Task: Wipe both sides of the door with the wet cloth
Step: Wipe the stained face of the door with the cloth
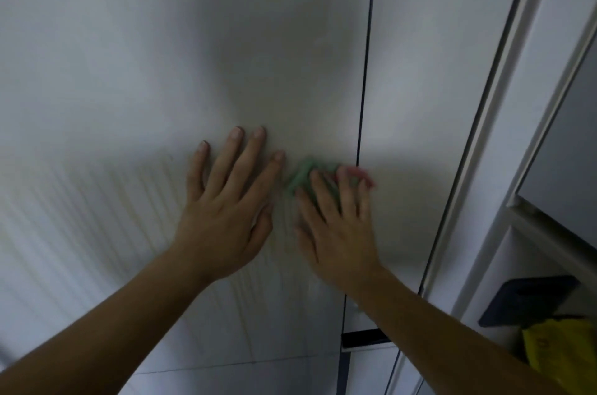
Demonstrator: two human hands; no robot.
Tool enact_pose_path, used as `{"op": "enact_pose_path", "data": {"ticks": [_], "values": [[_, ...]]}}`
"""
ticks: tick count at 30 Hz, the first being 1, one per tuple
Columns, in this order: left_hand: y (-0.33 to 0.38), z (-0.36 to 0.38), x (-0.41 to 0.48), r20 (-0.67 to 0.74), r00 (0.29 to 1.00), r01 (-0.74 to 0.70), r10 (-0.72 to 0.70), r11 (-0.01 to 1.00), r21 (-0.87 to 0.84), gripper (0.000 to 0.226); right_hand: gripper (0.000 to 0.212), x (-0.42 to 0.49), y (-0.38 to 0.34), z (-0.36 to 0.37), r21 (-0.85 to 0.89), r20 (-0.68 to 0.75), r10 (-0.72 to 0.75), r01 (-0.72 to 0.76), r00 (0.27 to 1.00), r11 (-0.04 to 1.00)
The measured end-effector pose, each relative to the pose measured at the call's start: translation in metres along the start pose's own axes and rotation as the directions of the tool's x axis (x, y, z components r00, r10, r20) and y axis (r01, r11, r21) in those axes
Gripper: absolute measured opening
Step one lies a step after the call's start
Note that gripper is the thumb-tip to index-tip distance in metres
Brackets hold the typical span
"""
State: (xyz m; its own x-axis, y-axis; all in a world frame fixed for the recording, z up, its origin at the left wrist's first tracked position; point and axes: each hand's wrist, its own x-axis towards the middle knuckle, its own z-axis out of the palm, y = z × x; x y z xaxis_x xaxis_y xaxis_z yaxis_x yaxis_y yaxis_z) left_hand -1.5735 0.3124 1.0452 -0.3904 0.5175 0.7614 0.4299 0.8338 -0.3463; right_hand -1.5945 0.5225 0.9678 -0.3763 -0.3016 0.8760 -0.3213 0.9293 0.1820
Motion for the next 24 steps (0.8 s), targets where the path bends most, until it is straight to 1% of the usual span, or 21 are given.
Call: {"op": "enact_pose_path", "data": {"ticks": [2,3,5,6,7,9,10,11,12,14,15,16,17,18,19,20,21,22,24], "values": [[-0.005,-0.006,-0.003,0.016,1.0,0.002,-0.002,1.0,0.0,0.069,0.068,-0.032,-0.007,0.008,-0.017,0.071,-0.095,0.096,0.993,0.995],[-0.007,-0.007,-0.005,0.019,1.0,0.007,-0.007,1.0,0.007,0.069,0.065,-0.032,-0.006,0.007,-0.011,0.077,-0.111,0.112,0.991,0.994],[-0.007,-0.008,-0.008,0.025,1.0,0.008,-0.008,1.0,0.016,0.068,0.062,-0.009,0.002,-0.004,-0.014,0.034,-0.104,0.105,0.994,0.994],[-0.005,-0.007,-0.008,0.028,1.0,0.001,-0.002,1.0,0.01,0.067,0.062,0.008,0.008,-0.012,-0.023,0.001,-0.057,0.057,0.998,0.998],[-0.002,-0.006,-0.008,0.03,1.0,-0.006,0.006,1.0,0.001,0.067,0.063,0.024,0.015,-0.02,-0.026,-0.042,0.021,-0.022,0.999,0.999],[0.004,-0.004,-0.006,0.031,0.999,-0.016,0.017,1.0,-0.016,0.067,0.065,0.044,0.02,-0.024,-0.001,-0.1,0.182,-0.183,0.978,0.983],[0.006,-0.003,-0.005,0.029,0.999,-0.017,0.018,1.0,-0.022,0.067,0.067,0.042,0.017,-0.022,-0.008,-0.099,0.205,-0.207,0.974,0.978],[0.008,-0.001,-0.004,0.027,0.999,-0.017,0.018,0.999,-0.027,0.066,0.069,0.032,0.012,-0.017,-0.021,-0.068,0.188,-0.19,0.98,0.982],[0.009,0.0,-0.003,0.024,1.0,-0.019,0.019,0.999,-0.031,0.066,0.07,0.014,0.005,-0.009,-0.028,-0.022,0.143,-0.144,0.989,0.989],[0.01,0.003,-0.002,0.022,1.0,-0.018,0.019,0.999,-0.027,0.066,0.067,-0.022,0.002,-0.002,-0.044,0.065,0.072,-0.07,0.995,0.997],[0.011,0.005,-0.002,0.027,1.0,-0.016,0.016,1.0,-0.025,0.066,0.064,-0.031,0.01,-0.003,-0.051,0.078,0.075,-0.071,0.994,0.996],[0.011,0.006,-0.002,0.031,0.999,-0.012,0.013,1.0,-0.024,0.067,0.061,-0.031,0.022,-0.005,-0.066,0.063,0.11,-0.106,0.992,0.992],[0.012,0.008,-0.002,0.032,0.999,-0.009,0.009,1.0,-0.024,0.067,0.061,-0.025,0.037,-0.009,-0.079,0.034,0.185,-0.182,0.982,0.98],[0.013,0.01,-0.002,0.031,1.0,-0.006,0.006,1.0,-0.028,0.067,0.061,-0.014,0.051,-0.014,-0.081,-0.021,0.286,-0.287,0.958,0.954],[0.014,0.011,-0.002,0.029,1.0,-0.003,0.004,0.999,-0.033,0.067,0.062,-0.004,0.064,-0.017,-0.064,-0.09,0.386,-0.392,0.918,0.918],[0.014,0.012,-0.003,0.026,1.0,-0.002,0.003,0.999,-0.038,0.067,0.063,0.001,0.069,-0.017,-0.036,-0.148,0.459,-0.468,0.876,0.883],[0.014,0.013,-0.003,0.02,1.0,-0.001,0.002,0.999,-0.044,0.066,0.065,-0.001,0.066,-0.016,-0.01,-0.164,0.496,-0.504,0.853,0.863],[0.015,0.013,-0.002,0.012,1.0,-0.001,0.002,0.999,-0.052,0.066,0.068,-0.01,0.056,-0.012,0.005,-0.128,0.502,-0.505,0.855,0.863],[0.014,0.013,-0.002,-0.002,1.0,-0.002,0.002,0.998,-0.068,0.066,0.07,-0.041,0.03,-0.002,0.027,0.022,0.457,-0.457,0.889,0.889]]}}
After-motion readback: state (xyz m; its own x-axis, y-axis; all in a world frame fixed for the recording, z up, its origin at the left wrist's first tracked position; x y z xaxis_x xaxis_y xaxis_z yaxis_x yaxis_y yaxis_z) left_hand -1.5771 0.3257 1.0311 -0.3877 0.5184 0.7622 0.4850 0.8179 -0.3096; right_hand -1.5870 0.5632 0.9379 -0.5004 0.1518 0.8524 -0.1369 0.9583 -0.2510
